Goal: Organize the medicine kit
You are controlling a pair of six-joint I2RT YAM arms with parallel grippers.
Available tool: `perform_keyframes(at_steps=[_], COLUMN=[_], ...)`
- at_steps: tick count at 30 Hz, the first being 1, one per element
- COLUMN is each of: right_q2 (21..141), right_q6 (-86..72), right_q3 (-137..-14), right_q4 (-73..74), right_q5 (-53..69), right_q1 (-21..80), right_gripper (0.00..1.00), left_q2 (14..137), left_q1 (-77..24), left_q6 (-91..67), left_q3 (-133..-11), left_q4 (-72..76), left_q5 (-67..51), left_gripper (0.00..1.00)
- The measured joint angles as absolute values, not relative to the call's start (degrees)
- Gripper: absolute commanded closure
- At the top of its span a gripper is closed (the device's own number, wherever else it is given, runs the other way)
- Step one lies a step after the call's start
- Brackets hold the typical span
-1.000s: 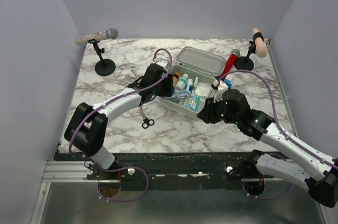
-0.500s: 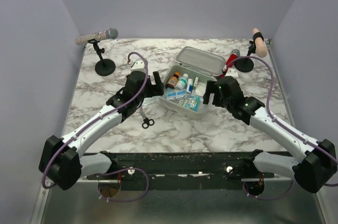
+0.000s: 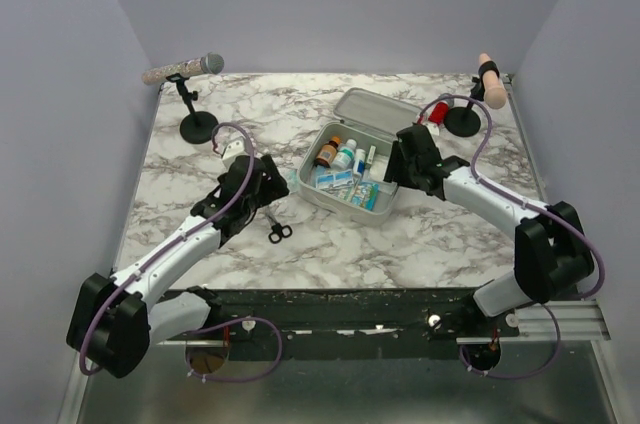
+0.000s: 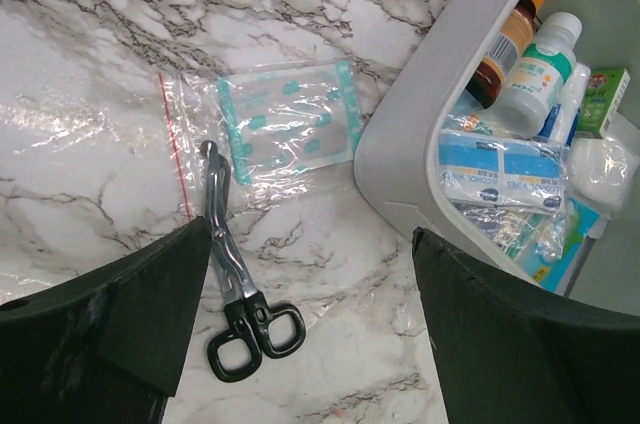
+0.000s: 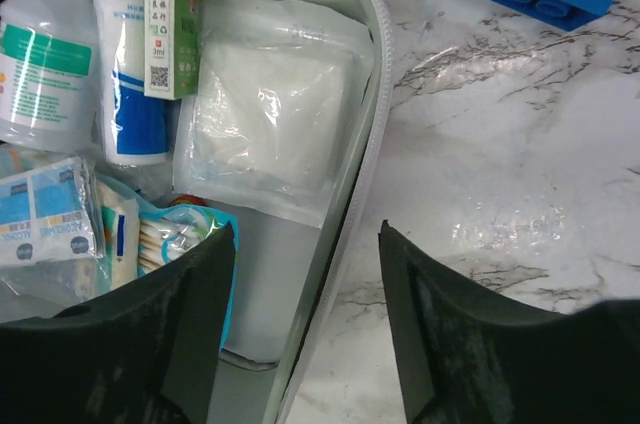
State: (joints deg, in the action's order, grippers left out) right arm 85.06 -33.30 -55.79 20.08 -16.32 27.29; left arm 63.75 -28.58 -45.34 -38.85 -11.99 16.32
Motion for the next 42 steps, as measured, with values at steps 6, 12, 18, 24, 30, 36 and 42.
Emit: perform_keyframes(at_steps=[6,12,18,24,30,36,42], right_q2=[87.8,88.2,88.8,89.4,89.6,91.2,92.1], right_q6=[-35.6,-38.2,-39.7,-42.1,-45.1,-48.5,-49.5], right_q3=[-55.8,-55.2,-54.3,-51.6,-50.9,-51.0,-51.9], right_q4=[19.0,17.6,15.5,12.6,10.8,8.6,9.9], right_q5=[-12.6,-9.2,-5.9,-0.9,2.3,4.4,5.3], right_q1=[27.3,26.6,26.6,27.0,29.7,33.8,37.8], right_gripper=[0.42,0.42,0.46,0.47,0.47,0.39,0.19], left_q2=[58.3,57.5,69.7,78.3,75.6,72.3,69.9], left_q1=[-28.2,-27.0,-22.7,-18.5,-17.6,-17.6,-17.6], left_q6=[-47.3,-49.8,-50.2,-51.2,-51.6,-51.6,-51.2], left_q3=[-34.2,-31.5,-36.6,-41.7,-40.7,-39.4,-38.0], left_q4=[-11.0,-6.4,-5.3,-6.2,-6.4,-6.4,-6.7], left_q5=[16.6,18.1,17.1,15.5,15.4,15.4,15.1], left_gripper=[0.20,0.24,0.22,0.24,0.25,0.24,0.08])
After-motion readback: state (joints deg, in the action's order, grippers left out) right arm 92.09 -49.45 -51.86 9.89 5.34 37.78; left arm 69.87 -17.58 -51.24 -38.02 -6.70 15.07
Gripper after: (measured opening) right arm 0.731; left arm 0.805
